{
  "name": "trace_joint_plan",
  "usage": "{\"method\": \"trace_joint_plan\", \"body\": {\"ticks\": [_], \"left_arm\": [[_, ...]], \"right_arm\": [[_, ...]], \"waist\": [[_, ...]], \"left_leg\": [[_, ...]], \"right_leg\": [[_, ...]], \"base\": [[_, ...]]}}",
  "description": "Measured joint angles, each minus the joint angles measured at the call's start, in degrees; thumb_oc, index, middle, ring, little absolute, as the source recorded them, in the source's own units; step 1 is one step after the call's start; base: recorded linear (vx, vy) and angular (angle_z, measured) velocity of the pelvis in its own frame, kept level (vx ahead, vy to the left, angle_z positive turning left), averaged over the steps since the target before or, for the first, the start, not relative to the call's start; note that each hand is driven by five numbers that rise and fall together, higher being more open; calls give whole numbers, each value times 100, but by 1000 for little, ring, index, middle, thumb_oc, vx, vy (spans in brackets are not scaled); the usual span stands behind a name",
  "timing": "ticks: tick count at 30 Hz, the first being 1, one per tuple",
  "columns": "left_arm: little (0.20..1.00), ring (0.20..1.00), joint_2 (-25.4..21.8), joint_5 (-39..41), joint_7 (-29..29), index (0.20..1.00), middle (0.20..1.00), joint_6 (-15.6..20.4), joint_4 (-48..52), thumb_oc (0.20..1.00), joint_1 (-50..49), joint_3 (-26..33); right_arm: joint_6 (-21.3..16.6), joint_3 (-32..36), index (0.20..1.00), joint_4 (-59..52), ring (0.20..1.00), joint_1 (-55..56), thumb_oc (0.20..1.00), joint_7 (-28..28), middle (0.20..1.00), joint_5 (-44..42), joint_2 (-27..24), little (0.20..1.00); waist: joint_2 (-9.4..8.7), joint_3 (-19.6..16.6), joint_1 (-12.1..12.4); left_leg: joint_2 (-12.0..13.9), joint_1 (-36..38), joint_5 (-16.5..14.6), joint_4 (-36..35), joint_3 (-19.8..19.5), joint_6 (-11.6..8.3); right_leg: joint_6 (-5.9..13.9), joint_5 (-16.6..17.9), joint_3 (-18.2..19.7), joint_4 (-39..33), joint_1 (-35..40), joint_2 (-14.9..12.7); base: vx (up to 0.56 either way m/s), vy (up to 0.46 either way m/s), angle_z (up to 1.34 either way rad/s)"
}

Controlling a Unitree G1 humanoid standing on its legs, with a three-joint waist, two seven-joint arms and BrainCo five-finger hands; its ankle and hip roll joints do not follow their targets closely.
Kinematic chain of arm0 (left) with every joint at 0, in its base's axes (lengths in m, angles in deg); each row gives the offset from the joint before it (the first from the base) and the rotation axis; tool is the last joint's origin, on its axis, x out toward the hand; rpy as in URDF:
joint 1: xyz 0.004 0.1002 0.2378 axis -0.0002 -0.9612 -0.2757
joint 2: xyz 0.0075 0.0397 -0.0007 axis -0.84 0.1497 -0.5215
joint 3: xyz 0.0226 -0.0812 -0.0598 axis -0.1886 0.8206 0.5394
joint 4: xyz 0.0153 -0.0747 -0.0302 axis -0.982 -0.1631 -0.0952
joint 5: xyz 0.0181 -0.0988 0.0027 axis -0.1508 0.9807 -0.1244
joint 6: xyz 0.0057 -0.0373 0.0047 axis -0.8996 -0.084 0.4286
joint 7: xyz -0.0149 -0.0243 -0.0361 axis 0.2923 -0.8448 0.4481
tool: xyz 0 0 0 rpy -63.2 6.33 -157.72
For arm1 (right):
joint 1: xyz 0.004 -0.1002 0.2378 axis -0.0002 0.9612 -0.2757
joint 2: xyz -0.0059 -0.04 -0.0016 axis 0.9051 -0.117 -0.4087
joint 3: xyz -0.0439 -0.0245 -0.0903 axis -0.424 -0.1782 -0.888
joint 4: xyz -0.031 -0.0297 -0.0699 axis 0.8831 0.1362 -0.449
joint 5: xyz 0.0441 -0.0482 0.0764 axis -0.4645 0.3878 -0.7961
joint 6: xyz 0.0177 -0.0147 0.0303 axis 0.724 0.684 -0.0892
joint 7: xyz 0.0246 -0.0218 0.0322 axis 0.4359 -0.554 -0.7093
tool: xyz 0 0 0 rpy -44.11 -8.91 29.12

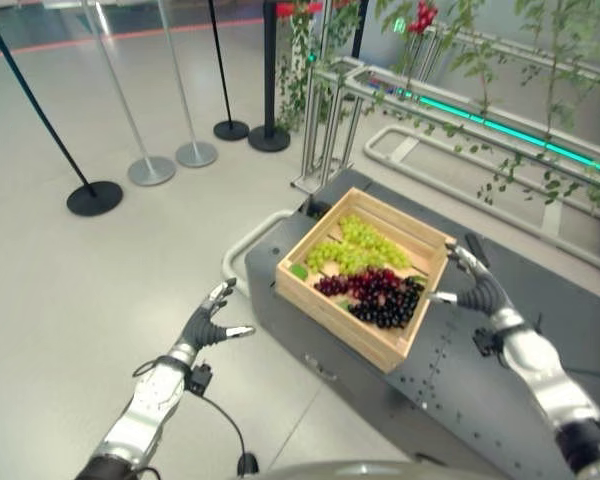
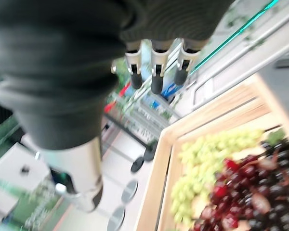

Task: Pick up the fruits from the basket on one side to the basket on the other side

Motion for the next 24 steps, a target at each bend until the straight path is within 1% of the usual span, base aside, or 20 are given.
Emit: {"method": "trace_joint_plan", "body": {"ticks": [2, 3, 5, 6, 9, 10, 11, 12, 13, 14, 15, 16, 17, 18, 19, 20, 21, 22, 23, 24], "left_arm": [[1000, 1000, -197, 16, 100, 1000, 1000, -7, 172, 1000, 166, 62], [1000, 1000, -325, 56, 171, 1000, 1000, -2, 291, 1000, 296, 64], [1000, 1000, -334, 83, 203, 1000, 1000, -4, 330, 1000, 468, 70], [1000, 1000, -336, 118, 243, 1000, 1000, 14, 499, 1000, 539, 76], [1000, 1000, -281, 230, 284, 1000, 1000, 17, 733, 1000, 547, 74], [1000, 1000, -219, 353, 285, 1000, 1000, 32, 873, 1000, 546, 38], [1000, 1000, -165, 440, 282, 1000, 1000, 34, 911, 1000, 566, 30], [1000, 1000, -144, 657, 304, 1000, 1000, 53, 1042, 1000, 699, 31], [1000, 1000, -147, 740, 312, 1000, 1000, 72, 1068, 1000, 862, 9], [1000, 1000, -72, 847, 345, 1000, 1000, 78, 1048, 1000, 988, -14], [1000, 1000, -12, 910, 402, 1000, 1000, 80, 1021, 1000, 1060, -85], [1000, 1000, 6, 926, 476, 1000, 1000, 83, 1010, 1000, 1282, -262], [1000, 1000, 14, 920, 490, 1000, 1000, 99, 1021, 1000, 1488, -346], [1000, 1000, 64, 914, 553, 1000, 1000, 118, 1028, 1000, 1686, -362], [1000, 1000, 89, 902, 615, 1000, 1000, 125, 1038, 1000, 1758, -364], [1000, 1000, 59, 903, 700, 1000, 1000, 132, 1067, 1000, 1770, -328], [1000, 1000, 57, 901, 741, 1000, 1000, 132, 1072, 1000, 1768, -294], [1000, 1000, 57, 900, 800, 1000, 1000, 140, 1108, 1000, 1765, -258], [1000, 1000, 57, 897, 822, 1000, 1000, 149, 1111, 1000, 1807, -247], [1000, 1000, 57, 894, 850, 1000, 1000, 149, 1107, 1000, 1910, -242]], "right_arm": [[48, -194, 1000, 6, 1000, -194, 1000, 31, 1000, 1, 19, 1000], [92, -260, 1000, 1, 1000, -349, 1000, 39, 1000, 6, 15, 1000], [151, -265, 1000, -60, 1000, -419, 1000, 82, 1000, 30, 10, 1000], [195, -266, 1000, -140, 1000, -418, 1000, 103, 1000, 68, 12, 1000], [255, -270, 1000, -187, 1000, -379, 1000, 105, 1000, 156, 9, 1000], [274, -265, 1000, -229, 1000, -450, 1000, 120, 1000, 177, -72, 1000], [276, -276, 1000, -214, 1000, -514, 1000, 136, 1000, 175, -125, 1000], [284, -291, 1000, -201, 1000, -672, 1000, 184, 1000, 172, -183, 1000], [294, -271, 1000, -178, 1000, -792, 1000, 215, 1000, 174, -215, 1000], [320, -331, 1000, -56, 1000, -1130, 1000, 240, 1000, 173, -249, 1000], [320, -355, 1000, -11, 1000, -1287, 1000, 319, 1000, 170, -271, 1000], [320, -340, 1000, -10, 1000, -1461, 1000, 461, 1000, 166, -346, 1000], [320, -322, 1000, -8, 1000, -1612, 1000, 550, 1000, 165, -408, 1000], [319, -320, 1000, 27, 1000, -1827, 1000, 660, 1000, 166, -422, 1000], [323, -318, 1000, 52, 1000, -1850, 1000, 761, 1000, 169, -406, 1000], [327, -385, 1000, 48, 1000, -1825, 1000, 813, 1000, 171, -373, 1000], [324, -402, 1000, 41, 1000, -1788, 1000, 845, 1000, 176, -363, 1000], [328, -400, 1000, 79, 1000, -1795, 1000, 954, 1000, 206, -352, 1000], [325, -371, 1000, 87, 1000, -1840, 1000, 1033, 1000, 218, -370, 1000], [324, -320, 1000, 201, 1000, -1938, 1000, 1138, 1000, 220, -386, 1000]], "waist": [[-94, 136, 24], [-86, 263, 20], [-62, 346, 5], [-71, 430, 9], [-93, 434, 38], [-23, 466, 4], [79, 541, 4], [123, 684, -4], [32, 813, -42], [125, 993, 114], [223, 1086, 188], [343, 1233, 129], [365, 1367, 130], [460, 1548, 157], [507, 1562, 152], [569, 1570, 195], [591, 1578, 155], [612, 1590, 132], [609, 1601, 133], [679, 1638, 83]], "left_leg": [[-118, -36, 15, -7, -99, 24], [-142, -87, 25, -1, -141, 34], [-179, -137, 41, -2, -176, 31], [-221, -129, 48, -19, -221, -3], [-246, -139, -23, -2, -396, -149], [-184, -217, -24, 12, -546, -260], [-74, -352, 14, 198, -604, -448], [24, -1089, -138, 1096, -703, -574], [49, -1447, -183, 1622, -728, -612], [216, -1747, -174, 2054, -763, -598], [282, -1856, -159, 2196, -834, -599], [247, -2183, -289, 2494, -1032, -705], [159, -2240, -336, 2286, -1055, -744], [84, -2290, -318, 1685, -1038, -721], [89, -2291, -261, 1405, -1006, -680], [176, -2227, -172, 895, -977, -575], [233, -2183, -141, 794, -891, -531], [222, -2050, -81, 652, -927, -454], [202, -2031, 120, 513, -940, -432], [288, -2083, 485, 415, -723, -492]], "right_leg": [[11, -77, 100, -275, -261, -130], [71, 4, 144, -889, -372, -142], [101, 197, 190, -1421, -449, -185], [72, 345, 251, -1699, -476, -201], [-58, 443, 173, -1512, -472, -149], [-474, 760, 186, -1546, -473, 9], [-606, 667, 129, -1444, -495, 171], [-815, 463, 68, -1218, -806, 288], [-957, 396, 69, -1054, -976, 221], [-1105, 360, 52, -959, -1077, 390], [-1175, 317, -14, -942, -1074, 464], [-1257, 295, -110, -965, -1061, 471], [-1297, 332, -103, -1047, -1063, 471], [-1342, 350, -107, -1129, -1069, 544], [-1385, 381, -179, -1233, -1074, 645], [-1436, 408, -179, -1340, -1067, 857], [-1463, 392, -218, -1357, -1067, 942], [-1460, 382, -158, -1366, -1129, 1051], [-1458, 383, -111, -1347, -1218, 1066], [-1417, 381, -81, -1330, -1316, 1099]], "base": [[197, -206, 35], [166, -216, 35], [116, -176, 49], [129, -236, 52], [44, -239, 44], [-106, -403, 46], [-164, -405, 73], [-116, -172, 54], [-116, -202, 30], [-45, -144, -7], [-34, -147, 5], [54, -27, 23], [114, -62, 21], [117, -61, -1], [118, -33, -26], [15, 38, -29], [7, 41, -40], [-17, 55, -32], [12, 50, -40], [18, 71, -22]]}}
